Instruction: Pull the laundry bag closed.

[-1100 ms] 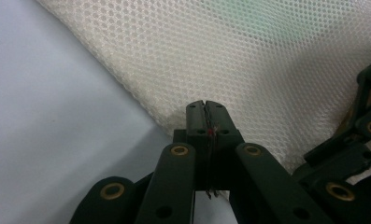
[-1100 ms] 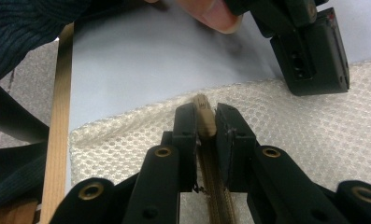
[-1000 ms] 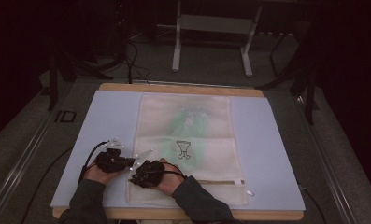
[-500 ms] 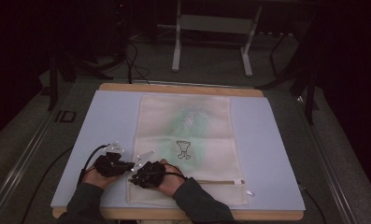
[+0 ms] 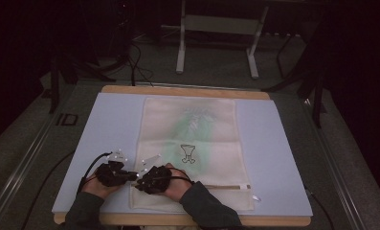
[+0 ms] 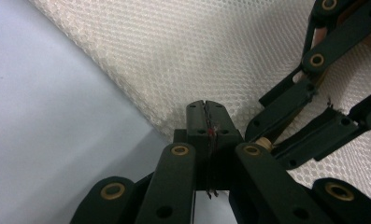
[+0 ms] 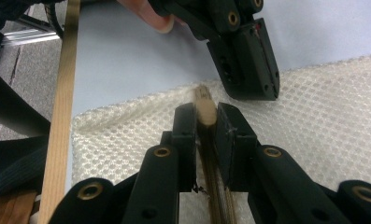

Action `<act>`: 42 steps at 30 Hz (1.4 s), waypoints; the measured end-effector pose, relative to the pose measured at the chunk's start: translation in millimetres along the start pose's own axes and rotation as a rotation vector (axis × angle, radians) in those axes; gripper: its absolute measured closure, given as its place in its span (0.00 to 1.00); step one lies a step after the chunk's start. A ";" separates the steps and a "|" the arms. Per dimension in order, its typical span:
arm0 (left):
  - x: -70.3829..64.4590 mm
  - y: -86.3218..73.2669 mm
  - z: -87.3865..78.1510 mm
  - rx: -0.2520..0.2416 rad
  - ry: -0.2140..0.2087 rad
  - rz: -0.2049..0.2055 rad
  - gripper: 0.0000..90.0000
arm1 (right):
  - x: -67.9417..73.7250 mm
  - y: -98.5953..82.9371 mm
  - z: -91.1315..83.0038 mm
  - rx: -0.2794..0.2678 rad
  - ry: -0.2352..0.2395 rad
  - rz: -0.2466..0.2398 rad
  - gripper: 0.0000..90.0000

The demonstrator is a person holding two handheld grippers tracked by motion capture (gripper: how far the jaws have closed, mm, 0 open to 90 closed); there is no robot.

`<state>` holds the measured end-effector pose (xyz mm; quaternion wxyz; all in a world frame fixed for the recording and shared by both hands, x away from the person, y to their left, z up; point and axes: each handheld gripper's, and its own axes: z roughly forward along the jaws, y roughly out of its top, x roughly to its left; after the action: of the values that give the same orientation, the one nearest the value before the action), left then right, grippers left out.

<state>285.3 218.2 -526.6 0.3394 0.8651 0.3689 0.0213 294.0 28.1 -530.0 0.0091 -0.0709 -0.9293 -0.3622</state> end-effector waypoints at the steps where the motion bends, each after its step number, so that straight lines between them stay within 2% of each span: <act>1: -0.5 0.0 -0.1 0.001 0.002 0.000 0.99 | -0.1 0.4 -0.1 0.004 0.000 0.000 0.87; 7: -2.0 -0.8 -1.0 0.006 0.006 -0.004 0.99 | -2.3 3.7 3.0 0.002 0.020 0.026 0.86; 10: -2.2 -0.6 -1.0 0.010 0.008 -0.004 0.99 | -1.5 5.8 4.6 0.013 0.013 0.030 0.90; 12: -2.5 -0.4 -0.9 0.013 0.011 0.001 1.00 | -1.1 6.2 4.5 0.017 0.008 0.022 0.91; 17: -7.3 1.8 -0.8 0.037 0.047 0.042 1.00 | 0.5 6.2 3.9 0.021 -0.004 -0.001 0.91; 20: -6.3 1.4 -0.6 0.031 0.038 0.039 1.00 | 2.2 5.8 3.0 0.024 -0.014 -0.021 0.91; 30: -7.0 2.1 -0.6 0.040 0.044 0.057 1.00 | 4.5 4.7 -0.7 0.039 -0.034 -0.052 0.91; 42: -7.2 2.1 -0.4 0.040 0.045 0.060 1.00 | 4.3 6.5 -4.0 0.060 -0.043 -0.068 0.91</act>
<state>281.2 212.7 -523.5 0.3131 0.8816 0.3506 0.0436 290.5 30.7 -522.5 -0.0212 -0.0470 -0.9417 -0.3324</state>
